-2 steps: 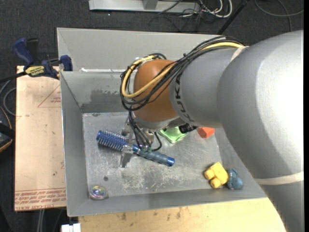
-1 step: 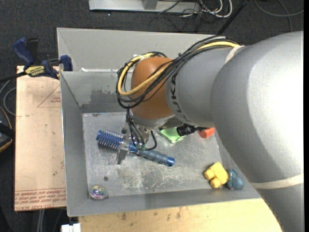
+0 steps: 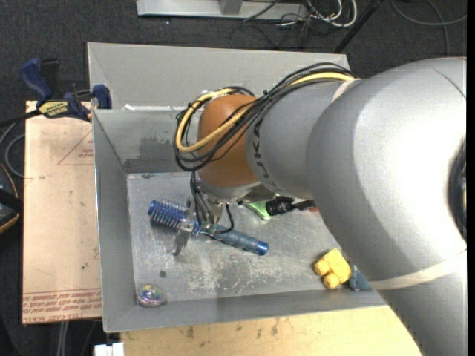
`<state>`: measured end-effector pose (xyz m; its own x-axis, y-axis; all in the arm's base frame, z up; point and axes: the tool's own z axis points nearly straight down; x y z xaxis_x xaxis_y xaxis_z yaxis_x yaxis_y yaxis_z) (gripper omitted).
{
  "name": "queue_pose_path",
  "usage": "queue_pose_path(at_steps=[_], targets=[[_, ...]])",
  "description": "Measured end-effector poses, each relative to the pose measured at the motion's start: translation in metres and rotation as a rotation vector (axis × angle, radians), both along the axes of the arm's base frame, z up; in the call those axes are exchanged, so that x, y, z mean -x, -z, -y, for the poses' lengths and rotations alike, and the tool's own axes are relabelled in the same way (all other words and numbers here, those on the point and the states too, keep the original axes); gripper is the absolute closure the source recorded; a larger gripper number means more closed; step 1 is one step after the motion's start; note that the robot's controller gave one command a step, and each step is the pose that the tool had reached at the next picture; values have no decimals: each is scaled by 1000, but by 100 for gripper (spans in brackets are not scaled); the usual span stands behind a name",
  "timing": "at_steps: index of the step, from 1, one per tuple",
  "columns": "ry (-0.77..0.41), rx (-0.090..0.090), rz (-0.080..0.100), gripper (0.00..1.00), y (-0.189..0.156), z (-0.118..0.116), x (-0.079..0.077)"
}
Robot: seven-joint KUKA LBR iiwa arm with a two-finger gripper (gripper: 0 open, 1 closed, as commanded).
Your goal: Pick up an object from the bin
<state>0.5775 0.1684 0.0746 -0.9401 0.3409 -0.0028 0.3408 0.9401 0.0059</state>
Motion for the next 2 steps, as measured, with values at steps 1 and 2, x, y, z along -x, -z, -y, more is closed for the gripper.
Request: queue_pose_path(at_steps=[1,2], targets=[[-2,1,1,0,-3,-1,-2],[-2,0,7,100,-5,-2,-4]])
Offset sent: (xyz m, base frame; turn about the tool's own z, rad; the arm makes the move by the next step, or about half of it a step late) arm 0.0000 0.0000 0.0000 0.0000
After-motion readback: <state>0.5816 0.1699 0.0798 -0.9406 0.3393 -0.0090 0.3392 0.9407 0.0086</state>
